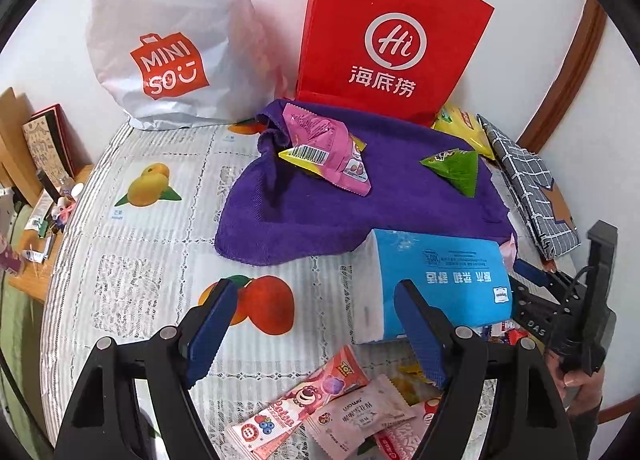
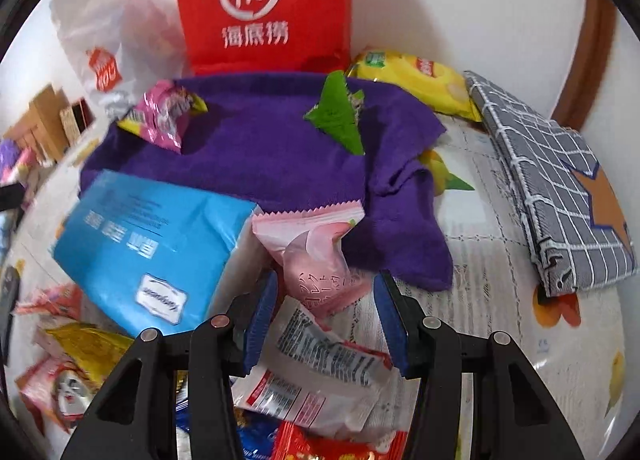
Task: Organize snacks
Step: 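Grasp the pink candy with the right tool while the left tool grasps the pink stick snack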
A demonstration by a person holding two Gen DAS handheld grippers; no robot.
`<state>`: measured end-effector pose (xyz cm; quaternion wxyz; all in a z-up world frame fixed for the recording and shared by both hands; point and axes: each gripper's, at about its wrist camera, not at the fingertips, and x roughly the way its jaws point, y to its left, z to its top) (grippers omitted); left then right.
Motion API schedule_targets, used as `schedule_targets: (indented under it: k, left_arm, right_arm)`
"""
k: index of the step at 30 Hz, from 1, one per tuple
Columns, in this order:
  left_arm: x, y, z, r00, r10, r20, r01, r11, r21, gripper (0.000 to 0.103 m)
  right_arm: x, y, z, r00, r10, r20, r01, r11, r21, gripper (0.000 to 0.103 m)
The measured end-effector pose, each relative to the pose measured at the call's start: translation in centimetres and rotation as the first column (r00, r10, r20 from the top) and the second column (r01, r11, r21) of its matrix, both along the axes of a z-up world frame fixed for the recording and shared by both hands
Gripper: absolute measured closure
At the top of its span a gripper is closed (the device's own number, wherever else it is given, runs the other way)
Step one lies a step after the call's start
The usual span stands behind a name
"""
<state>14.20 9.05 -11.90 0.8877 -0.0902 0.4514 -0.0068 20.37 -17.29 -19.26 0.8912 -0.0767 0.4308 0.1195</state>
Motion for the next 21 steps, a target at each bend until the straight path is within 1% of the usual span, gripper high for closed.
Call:
schedule_targets:
  k: [2,5,8,9,10,11,12,13,17,21]
  left_arm:
    - [0.1,0.1,-0.2,1.0,-0.001,-0.008,0.001,1.0,0.001,0.024]
    - [0.1,0.1,-0.3,1.0,-0.003,-0.013,0.003,1.0,0.004,0.024]
    - [-0.1,0.2,-0.5,1.0,-0.007,-0.016,0.007,1.0,-0.008,0.024]
    - [-0.2,0.1,-0.5,1.0,-0.008,-0.022,0.008,1.0,-0.009,0.024]
    - [-0.2,0.1,-0.6,1.0,-0.008,-0.023,0.008,1.0,-0.007,0.024]
    - [-0.3,0.1,-0.6,1.0,-0.008,-0.023,0.008,1.0,-0.005,0.024]
    - [-0.5,0.1,-0.5,1.0,-0.007,-0.022,0.007,1.0,-0.005,0.024]
    - [-0.6,0.1,-0.5,1.0,-0.007,-0.021,0.007,1.0,-0.006,0.024]
    - [-1.5,0.0,0.1,1.0,-0.004,-0.009,0.004,1.0,-0.001,0.024]
    - [-2.7,0.0,0.5,1.0,-0.001,0.004,0.001,1.0,-0.007,0.024]
  right_arm:
    - [0.3,-0.2,0.0,1.0,0.004,-0.004,-0.004,1.0,0.021,0.052]
    - [0.7,-0.3,-0.1,1.0,0.017,-0.003,-0.017,1.0,0.025,0.05]
    - [0.9,-0.4,-0.2,0.999,0.036,-0.002,-0.036,0.998,0.047,0.05]
    - [0.9,-0.4,-0.2,0.999,0.04,-0.004,-0.04,0.998,0.056,0.059]
    - [0.9,-0.5,-0.2,0.999,0.048,-0.003,-0.047,0.996,0.071,0.07]
    - [0.7,-0.5,-0.1,0.999,0.045,0.004,-0.046,0.996,0.077,0.072]
    - [0.6,-0.5,0.0,0.999,0.039,0.013,-0.04,0.996,0.075,0.08]
    - [0.2,-0.6,0.3,0.999,0.03,0.025,-0.032,0.996,0.079,0.09]
    - [-0.9,-1.3,1.7,0.999,0.004,0.046,-0.01,0.992,0.129,0.094]
    - [-3.1,-1.8,3.4,0.996,-0.019,0.093,0.006,0.991,0.134,0.096]
